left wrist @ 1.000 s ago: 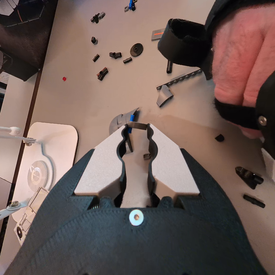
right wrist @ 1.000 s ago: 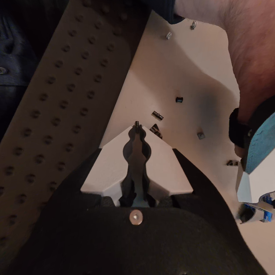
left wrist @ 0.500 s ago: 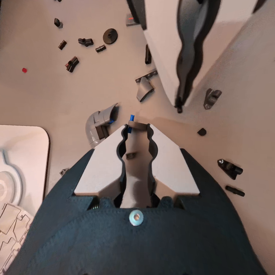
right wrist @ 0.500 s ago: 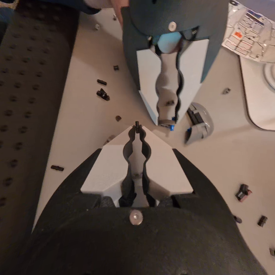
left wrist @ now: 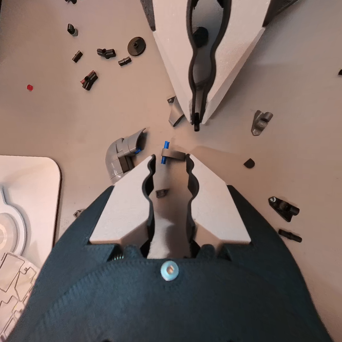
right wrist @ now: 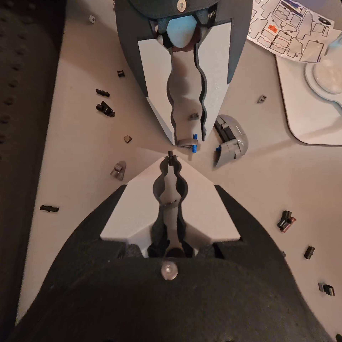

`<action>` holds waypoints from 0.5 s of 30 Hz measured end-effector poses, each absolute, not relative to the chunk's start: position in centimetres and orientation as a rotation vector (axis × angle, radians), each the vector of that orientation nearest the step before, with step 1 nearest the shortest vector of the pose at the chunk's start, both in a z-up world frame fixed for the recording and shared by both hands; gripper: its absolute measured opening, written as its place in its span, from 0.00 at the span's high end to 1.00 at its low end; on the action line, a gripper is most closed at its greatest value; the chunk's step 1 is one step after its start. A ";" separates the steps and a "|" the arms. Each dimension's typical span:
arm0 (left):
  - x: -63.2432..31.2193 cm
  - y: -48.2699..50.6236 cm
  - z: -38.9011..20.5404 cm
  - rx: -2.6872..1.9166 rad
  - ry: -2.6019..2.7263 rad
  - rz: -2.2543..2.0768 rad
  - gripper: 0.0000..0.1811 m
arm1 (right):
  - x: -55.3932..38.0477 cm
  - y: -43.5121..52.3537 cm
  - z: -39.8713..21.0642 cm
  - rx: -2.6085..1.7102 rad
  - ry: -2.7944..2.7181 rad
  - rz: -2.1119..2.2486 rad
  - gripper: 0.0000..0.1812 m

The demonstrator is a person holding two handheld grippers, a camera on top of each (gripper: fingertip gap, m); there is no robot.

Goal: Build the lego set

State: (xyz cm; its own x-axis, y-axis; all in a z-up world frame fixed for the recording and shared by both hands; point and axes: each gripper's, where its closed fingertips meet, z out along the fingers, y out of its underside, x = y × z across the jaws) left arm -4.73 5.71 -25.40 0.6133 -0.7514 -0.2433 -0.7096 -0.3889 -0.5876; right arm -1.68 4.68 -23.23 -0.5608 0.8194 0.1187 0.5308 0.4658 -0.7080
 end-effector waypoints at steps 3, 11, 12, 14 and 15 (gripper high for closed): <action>-4.6 5.9 -24.6 -2.125 1.150 -0.049 0.82 | -1.8 4.6 -23.5 -1.135 -2.273 0.874 0.98; -1.8 5.5 -22.3 -1.903 1.278 0.020 0.86 | -2.2 5.0 -22.1 -1.220 -2.184 1.039 0.99; -1.7 5.5 -22.1 -1.887 1.285 0.036 0.88 | -2.3 5.0 -22.0 -1.230 -2.175 1.064 0.99; -1.8 5.7 -21.9 -1.860 1.295 0.086 0.92 | -2.3 5.0 -21.8 -1.248 -2.162 1.102 0.99; -1.7 5.6 -21.8 -1.849 1.305 0.091 0.93 | -2.3 5.0 -21.7 -1.255 -2.157 1.119 0.99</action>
